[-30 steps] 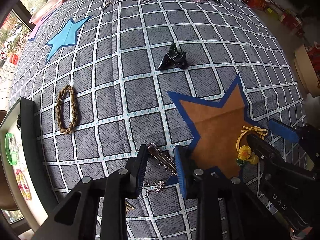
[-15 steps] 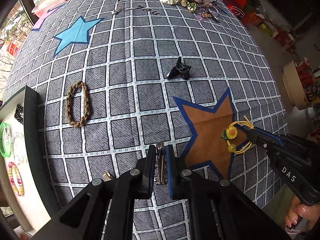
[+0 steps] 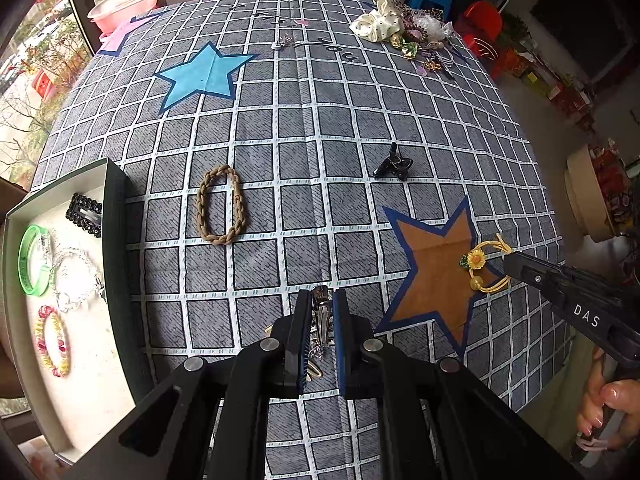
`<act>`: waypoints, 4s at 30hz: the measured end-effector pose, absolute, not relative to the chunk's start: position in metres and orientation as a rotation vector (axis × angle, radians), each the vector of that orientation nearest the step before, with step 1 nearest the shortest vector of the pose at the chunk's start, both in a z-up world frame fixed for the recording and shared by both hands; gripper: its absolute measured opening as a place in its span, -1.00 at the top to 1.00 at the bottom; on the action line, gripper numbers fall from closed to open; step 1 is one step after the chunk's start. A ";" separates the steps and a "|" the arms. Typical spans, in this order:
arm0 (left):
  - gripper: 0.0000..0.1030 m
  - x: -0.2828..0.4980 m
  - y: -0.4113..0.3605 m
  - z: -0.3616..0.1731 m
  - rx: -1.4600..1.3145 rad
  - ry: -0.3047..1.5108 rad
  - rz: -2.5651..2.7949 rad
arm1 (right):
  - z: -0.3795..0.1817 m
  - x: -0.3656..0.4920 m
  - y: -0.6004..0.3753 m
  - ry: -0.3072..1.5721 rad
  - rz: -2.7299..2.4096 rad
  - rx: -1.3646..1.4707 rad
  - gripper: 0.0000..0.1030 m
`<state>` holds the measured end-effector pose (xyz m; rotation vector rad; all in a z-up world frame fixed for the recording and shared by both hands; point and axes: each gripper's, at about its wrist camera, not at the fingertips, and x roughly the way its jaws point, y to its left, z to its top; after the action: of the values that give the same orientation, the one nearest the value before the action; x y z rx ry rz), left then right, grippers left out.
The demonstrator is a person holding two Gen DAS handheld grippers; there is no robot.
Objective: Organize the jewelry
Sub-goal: 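Carry the silver clip and yellow hair tie over the white box, then lower the silver clip and yellow hair tie into the box and open both tools, then move both open tools back over the tablecloth toward the braided hair tie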
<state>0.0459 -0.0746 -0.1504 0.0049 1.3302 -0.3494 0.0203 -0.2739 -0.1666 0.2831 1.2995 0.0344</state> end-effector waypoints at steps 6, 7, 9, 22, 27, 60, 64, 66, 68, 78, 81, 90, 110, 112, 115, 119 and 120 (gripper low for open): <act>0.66 0.043 -0.061 -0.143 -0.027 1.309 -0.332 | -0.159 0.020 -0.267 1.294 0.052 0.267 0.91; 0.66 0.043 -0.058 -0.141 -0.034 1.305 -0.329 | -0.158 0.021 -0.264 1.292 0.056 0.264 0.91; 0.66 0.042 -0.052 -0.138 -0.043 1.296 -0.322 | -0.155 0.023 -0.260 1.289 0.063 0.257 0.91; 0.66 0.032 0.000 -0.116 -0.114 1.242 -0.235 | -0.116 0.039 -0.220 1.234 0.169 0.217 0.91; 0.66 0.024 0.029 -0.112 -0.150 1.226 -0.177 | -0.103 0.048 -0.192 1.222 0.237 0.187 0.91; 0.66 -0.037 0.202 -0.178 -0.276 1.323 0.176 | -0.145 0.042 0.071 1.374 0.840 -0.014 0.92; 0.66 -0.027 0.202 -0.190 -0.278 1.340 0.183 | -0.168 0.047 0.079 1.413 0.821 -0.067 0.92; 0.66 -0.022 0.202 -0.196 -0.281 1.343 0.187 | -0.177 0.052 0.080 1.424 0.798 -0.089 0.92; 0.66 -0.017 0.202 -0.201 -0.279 1.347 0.191 | -0.186 0.058 0.080 1.437 0.779 -0.107 0.92; 0.66 0.015 0.201 -0.201 -0.242 1.308 0.204 | -0.209 0.084 0.080 1.453 0.697 -0.147 0.92; 0.66 0.025 0.200 -0.201 -0.227 1.298 0.204 | -0.207 0.096 0.075 1.441 0.669 -0.140 0.92; 0.66 0.038 0.195 -0.201 -0.182 1.291 0.212 | -0.202 0.119 0.072 1.423 0.630 -0.125 0.92; 0.65 0.018 0.189 -0.176 -0.180 1.275 0.265 | -0.170 0.123 0.060 1.394 0.679 0.057 -0.17; 0.65 0.015 0.188 -0.173 -0.185 1.272 0.263 | -0.162 0.125 0.054 1.371 0.670 0.075 -0.17; -0.99 0.011 0.185 -0.173 -0.180 1.286 0.267 | -0.150 0.124 0.039 1.332 0.658 0.076 -0.31; -1.00 0.005 0.175 -0.165 -0.128 1.266 0.275 | -0.138 0.108 0.014 1.319 0.618 0.098 -0.32; -1.00 0.004 0.173 -0.164 -0.118 1.269 0.277 | -0.136 0.106 0.005 1.320 0.607 0.108 -0.44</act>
<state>0.0040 0.1731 -0.1644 -0.1180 1.2686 0.2766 0.1061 0.0046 -0.1364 0.1083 1.3197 0.6068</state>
